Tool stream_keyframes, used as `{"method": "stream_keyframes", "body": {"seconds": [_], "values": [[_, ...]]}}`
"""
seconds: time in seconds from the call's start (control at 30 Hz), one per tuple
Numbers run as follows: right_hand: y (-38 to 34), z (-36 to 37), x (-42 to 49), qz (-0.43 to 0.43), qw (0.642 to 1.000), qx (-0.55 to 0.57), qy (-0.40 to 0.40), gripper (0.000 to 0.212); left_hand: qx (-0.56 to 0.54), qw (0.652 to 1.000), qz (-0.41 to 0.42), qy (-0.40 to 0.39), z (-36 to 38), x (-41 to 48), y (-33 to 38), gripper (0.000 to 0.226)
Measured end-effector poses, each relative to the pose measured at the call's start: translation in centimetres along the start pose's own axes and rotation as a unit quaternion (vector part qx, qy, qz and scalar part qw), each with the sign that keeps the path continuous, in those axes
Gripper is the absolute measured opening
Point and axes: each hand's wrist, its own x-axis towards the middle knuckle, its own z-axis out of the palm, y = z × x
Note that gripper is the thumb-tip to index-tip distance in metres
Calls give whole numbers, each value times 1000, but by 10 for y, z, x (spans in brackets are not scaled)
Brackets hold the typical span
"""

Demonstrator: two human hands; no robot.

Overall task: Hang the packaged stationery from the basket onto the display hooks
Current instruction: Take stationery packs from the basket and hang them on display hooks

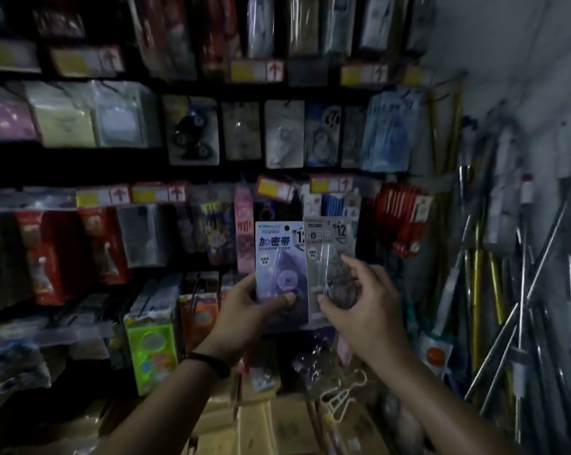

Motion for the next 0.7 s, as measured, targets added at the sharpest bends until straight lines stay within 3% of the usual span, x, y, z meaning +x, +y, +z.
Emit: {"method": "stream_keyframes", "body": {"seconds": [0.13, 0.3, 0.47, 0.7], "values": [[3, -34, 59, -16, 999, -35, 24, 74, 38, 998, 48, 11, 20, 52, 42, 43], [9, -70, 122, -9, 995, -72, 64, 74, 41, 997, 66, 2, 49, 100, 92, 63], [25, -97, 179, 0, 993, -80, 82, 73, 183, 970, 156, 42, 71, 141, 119, 34], [64, -101, 250, 10, 990, -107, 92, 70, 284, 939, 179, 69, 98, 189, 137, 27]]}}
